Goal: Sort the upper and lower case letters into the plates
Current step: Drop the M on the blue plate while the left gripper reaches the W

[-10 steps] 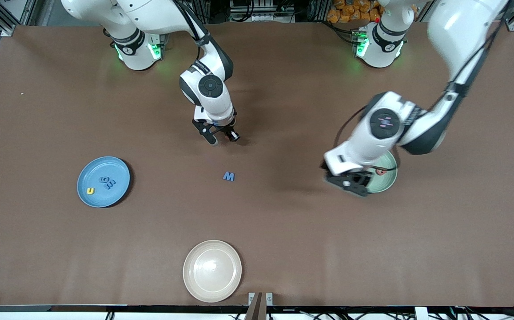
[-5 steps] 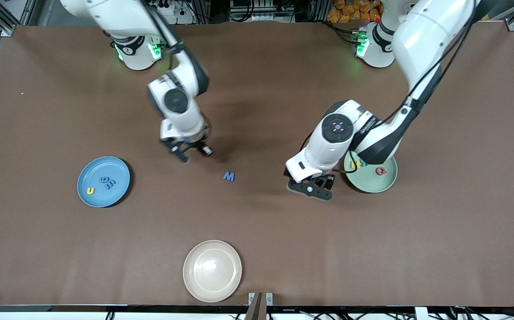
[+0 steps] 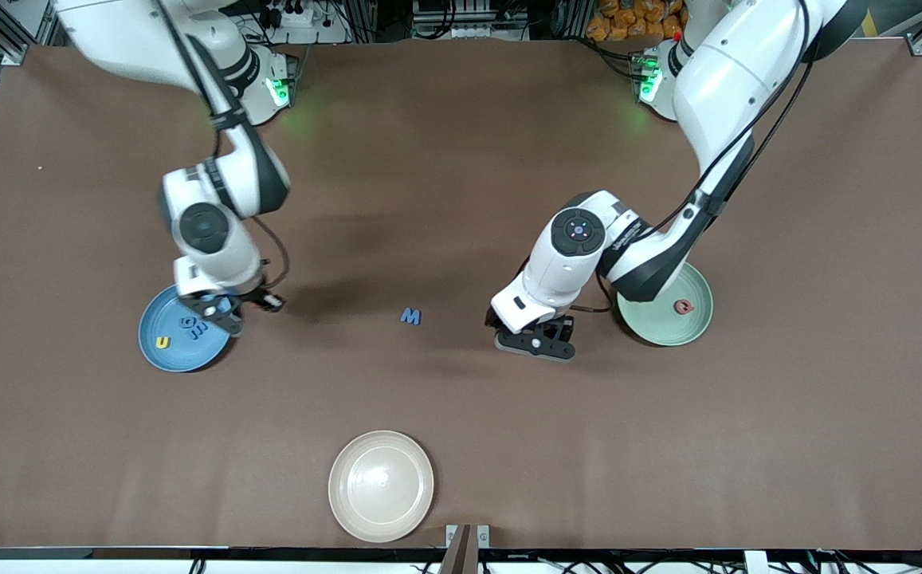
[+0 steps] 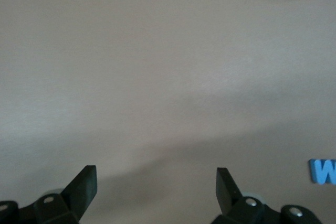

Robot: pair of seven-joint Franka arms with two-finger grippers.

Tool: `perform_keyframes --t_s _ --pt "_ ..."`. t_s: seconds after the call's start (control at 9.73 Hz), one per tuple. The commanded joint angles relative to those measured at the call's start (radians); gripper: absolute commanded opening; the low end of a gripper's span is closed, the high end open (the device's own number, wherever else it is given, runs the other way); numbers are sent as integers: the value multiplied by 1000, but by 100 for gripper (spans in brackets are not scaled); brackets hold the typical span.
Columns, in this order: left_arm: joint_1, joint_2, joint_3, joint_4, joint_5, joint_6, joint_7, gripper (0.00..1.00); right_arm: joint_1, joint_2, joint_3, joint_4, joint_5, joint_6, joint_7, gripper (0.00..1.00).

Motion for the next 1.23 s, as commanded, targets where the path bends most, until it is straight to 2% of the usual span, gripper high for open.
perform_keyframes --t_s 0.0,0.21,0.31,0.41,0.51,0.72,1.03,1.13 --pt "-134 60 105 86 -12 35 -78 100 -123 -28 12 -6 -28 -4 -191 0" --pt "-255 83 208 100 -16 93 -187 100 -189 -25 13 1 -26 14 -287 0" --pt "-266 92 210 100 -16 118 -231 100 -210 -26 17 5 -25 13 -330 27" --pt "-277 95 210 100 -18 121 -238 100 -211 -46 18 2 -22 11 -360 90" --pt "-298 110 210 106 -18 124 -241 100 -209 -78 30 -1 -22 -2 -370 100" --pt "-354 137 210 127 -18 152 -276 100 -223 -150 78 3 -14 -67 -416 100" --pt "-446 198 218 189 -9 211 -276 100 -240 -268 92 15 10 -151 -630 100" --pt "-505 219 282 221 -10 242 -275 100 -252 -291 92 84 56 -239 -731 100"
